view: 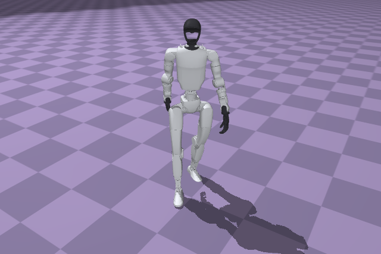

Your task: Walk run

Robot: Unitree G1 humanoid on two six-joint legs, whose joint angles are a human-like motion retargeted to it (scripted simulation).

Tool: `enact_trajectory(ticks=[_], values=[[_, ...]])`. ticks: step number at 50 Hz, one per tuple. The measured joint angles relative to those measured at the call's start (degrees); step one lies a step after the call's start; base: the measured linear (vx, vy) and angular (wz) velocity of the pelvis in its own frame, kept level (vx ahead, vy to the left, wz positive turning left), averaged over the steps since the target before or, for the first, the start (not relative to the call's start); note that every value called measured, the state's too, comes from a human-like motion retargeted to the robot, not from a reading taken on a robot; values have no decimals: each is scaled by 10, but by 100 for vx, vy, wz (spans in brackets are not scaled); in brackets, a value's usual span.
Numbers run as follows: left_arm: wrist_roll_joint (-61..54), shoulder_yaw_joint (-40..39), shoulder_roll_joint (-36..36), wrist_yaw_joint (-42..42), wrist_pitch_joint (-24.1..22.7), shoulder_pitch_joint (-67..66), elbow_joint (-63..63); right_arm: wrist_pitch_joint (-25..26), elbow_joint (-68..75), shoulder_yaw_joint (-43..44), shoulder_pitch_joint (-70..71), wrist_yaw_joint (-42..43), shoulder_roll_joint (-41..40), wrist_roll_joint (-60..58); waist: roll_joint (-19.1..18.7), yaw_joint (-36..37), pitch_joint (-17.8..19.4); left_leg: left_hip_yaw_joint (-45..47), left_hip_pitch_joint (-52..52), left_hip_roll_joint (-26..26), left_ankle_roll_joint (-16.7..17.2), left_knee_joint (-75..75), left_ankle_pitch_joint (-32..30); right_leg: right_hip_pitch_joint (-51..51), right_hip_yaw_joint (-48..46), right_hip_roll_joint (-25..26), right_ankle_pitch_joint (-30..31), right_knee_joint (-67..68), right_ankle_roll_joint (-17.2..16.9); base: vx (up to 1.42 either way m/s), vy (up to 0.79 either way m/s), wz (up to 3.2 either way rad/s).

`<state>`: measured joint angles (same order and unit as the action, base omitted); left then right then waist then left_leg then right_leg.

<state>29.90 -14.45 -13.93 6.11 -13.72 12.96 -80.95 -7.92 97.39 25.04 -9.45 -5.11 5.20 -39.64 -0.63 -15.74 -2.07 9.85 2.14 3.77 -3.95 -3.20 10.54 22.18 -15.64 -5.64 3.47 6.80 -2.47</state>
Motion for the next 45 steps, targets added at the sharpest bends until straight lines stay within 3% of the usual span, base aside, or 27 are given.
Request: enact_trajectory(ticks=[3,7,9,11,13,15,17,19,23,27,30,35,37,38,39,42,45], values=[[8,5,1,-9,-3,-1,0,-3,-2,2,1,-2,-1,3,-13,2,-2,8,26,-12,14,-2,14,14,5,22,-7,-88,23,78,-35,-20],[16,13,14,-10,-9,-23,-22,-1,-9,16,7,5,0,-6,-28,-15,-12,-6,44,-23,36,-25,9,7,-38,21,19,-67,85,69,-34,29],[25,18,23,-7,-10,-43,-42,-1,-14,28,10,7,1,-6,-34,-36,-20,-27,49,-30,56,-45,-23,1,-60,14,48,-51,83,77,-42,78],[41,18,31,-9,-7,-68,-70,-1,-16,33,14,8,4,6,-41,-39,-29,-32,50,-41,89,-75,-89,-11,-51,21,48,-36,88,78,-47,5],[51,23,40,-20,0,-95,-104,1,-16,40,25,8,10,20,-45,-44,-33,-52,38,-51,133,-131,-194,-21,4,37,23,-21,104,79,-47,-13],[50,47,38,-26,-1,-124,-135,2,-20,48,39,9,15,28,-29,-42,-37,-71,8,-38,176,-223,-290,-50,-34,19,7,-17,110,73,-43,-30],[63,67,32,-33,-2,-150,-157,-2,-33,50,57,9,16,34,-2,-35,-44,-71,-36,-12,187,-327,-351,-70,-21,13,-8,-21,119,65,-44,-68],[98,61,31,-54,13,-180,-165,-5,-55,45,76,6,16,41,13,-30,-47,-65,-84,-17,165,-414,-357,-90,-8,19,-23,-25,123,61,-48,-52],[136,4,37,-74,41,-236,-165,-13,-113,33,113,12,18,33,37,-2,-37,-16,-173,-63,94,-491,-245,-125,30,39,-40,-34,127,53,-40,-94],[81,-35,48,-23,35,-281,-165,-29,-161,17,142,28,32,16,50,44,-28,-20,-248,-56,52,-415,-167,-157,91,69,-50,-46,132,54,-29,-142],[55,-61,56,-1,34,-301,-165,-36,-179,10,159,33,46,14,47,74,-19,-13,-275,-64,33,-277,-159,-182,127,96,-64,-50,136,62,-25,-120],[48,-74,61,2,40,-303,-165,-38,-177,18,174,37,58,24,37,101,-4,-34,-294,-35,13,-45,-145,-231,168,137,-91,-53,142,59,-20,-84],[59,-75,58,2,36,-295,-165,-36,-165,21,173,35,57,35,44,108,0,-94,-300,2,43,16,-130,-250,182,140,-100,-49,143,68,-19,-62],[66,-74,55,2,34,-291,-165,-34,-157,23,169,33,55,40,44,109,4,-88,-299,1,75,29,-121,-261,184,145,-104,-46,143,75,-18,-45],[73,-74,52,0,32,-285,-165,-32,-149,24,165,30,53,44,44,110,6,-80,-297,0,82,29,-117,-269,185,149,-107,-41,142,73,-17,-34],[86,-75,43,-7,37,-270,-154,-25,-117,27,141,17,47,50,48,125,-2,-64,-287,-3,36,-8,-120,-286,179,154,-98,-24,131,85,-16,-73],[83,-85,42,-16,37,-272,-127,-15,-82,19,101,7,39,35,56,168,-22,-35,-265,-15,32,-15,-168,-301,183,150,-44,6,99,82,-10,-148]])
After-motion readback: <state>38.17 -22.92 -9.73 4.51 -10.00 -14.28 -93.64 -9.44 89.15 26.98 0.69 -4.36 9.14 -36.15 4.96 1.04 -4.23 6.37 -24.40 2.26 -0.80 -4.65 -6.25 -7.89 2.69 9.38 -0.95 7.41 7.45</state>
